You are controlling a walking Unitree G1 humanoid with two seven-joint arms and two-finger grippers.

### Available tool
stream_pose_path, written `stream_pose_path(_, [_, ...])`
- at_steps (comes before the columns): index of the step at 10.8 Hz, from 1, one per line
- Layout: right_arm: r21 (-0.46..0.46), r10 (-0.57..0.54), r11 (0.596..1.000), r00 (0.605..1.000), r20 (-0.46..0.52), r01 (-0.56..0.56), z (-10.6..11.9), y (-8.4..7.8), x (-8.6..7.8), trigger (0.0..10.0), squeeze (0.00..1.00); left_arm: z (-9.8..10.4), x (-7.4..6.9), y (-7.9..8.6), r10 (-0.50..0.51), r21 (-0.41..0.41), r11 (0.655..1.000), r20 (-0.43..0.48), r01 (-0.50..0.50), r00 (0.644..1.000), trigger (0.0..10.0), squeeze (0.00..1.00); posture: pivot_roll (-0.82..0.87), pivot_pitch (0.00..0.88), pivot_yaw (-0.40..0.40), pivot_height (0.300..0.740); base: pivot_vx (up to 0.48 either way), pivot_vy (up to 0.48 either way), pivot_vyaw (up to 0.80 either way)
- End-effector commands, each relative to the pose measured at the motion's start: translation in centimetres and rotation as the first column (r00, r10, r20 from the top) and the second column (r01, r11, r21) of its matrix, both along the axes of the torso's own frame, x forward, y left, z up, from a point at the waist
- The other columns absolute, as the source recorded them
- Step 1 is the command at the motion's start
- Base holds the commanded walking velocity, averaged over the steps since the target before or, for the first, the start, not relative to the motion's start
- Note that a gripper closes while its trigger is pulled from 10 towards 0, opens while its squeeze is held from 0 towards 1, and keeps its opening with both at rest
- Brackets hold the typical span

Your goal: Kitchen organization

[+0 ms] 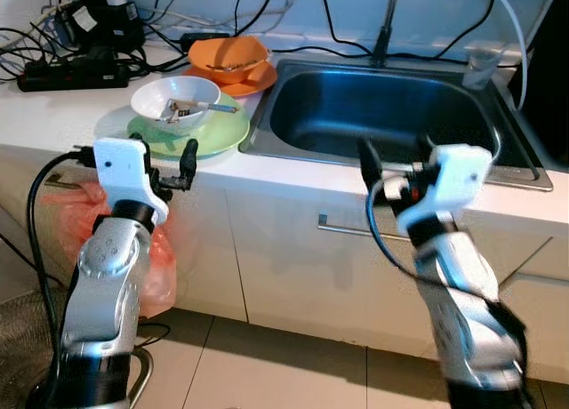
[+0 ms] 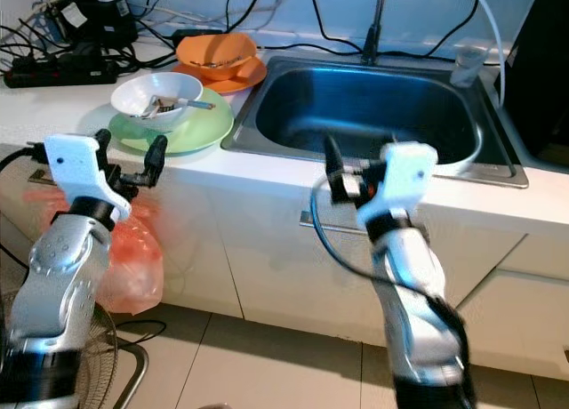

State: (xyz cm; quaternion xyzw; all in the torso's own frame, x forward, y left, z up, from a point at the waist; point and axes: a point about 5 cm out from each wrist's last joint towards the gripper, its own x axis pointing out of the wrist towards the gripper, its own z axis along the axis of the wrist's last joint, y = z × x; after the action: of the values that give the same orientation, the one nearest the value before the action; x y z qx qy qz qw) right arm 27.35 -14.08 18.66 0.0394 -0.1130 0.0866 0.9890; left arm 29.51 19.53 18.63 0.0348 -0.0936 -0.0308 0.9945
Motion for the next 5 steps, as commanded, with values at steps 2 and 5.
stream_pose_path(2, [-0.003, 0.017, 1.0, 1.0, -0.001, -0.017, 0.28, 0.14, -0.25, 10.0, 0.0, -0.6, -0.33, -0.08, -0.004, -0.029, 1.0, -0.043, 0.002, 0.999, 10.0, 0.0, 0.1, 0.015, 0.024, 0.74, 0.0, 0.0, 0.0])
stream_pose_path(5, [0.001, 0.023, 1.0, 1.0, -0.007, -0.023, 0.31, 0.48, -0.21, 10.0, 0.0, -0.56, -0.34, -0.08, -0.007, -0.037, 0.999, -0.058, 0.005, 0.998, 10.0, 0.0, 0.1, 0.017, 0.028, 0.74, 0.0, 0.222, 0.0])
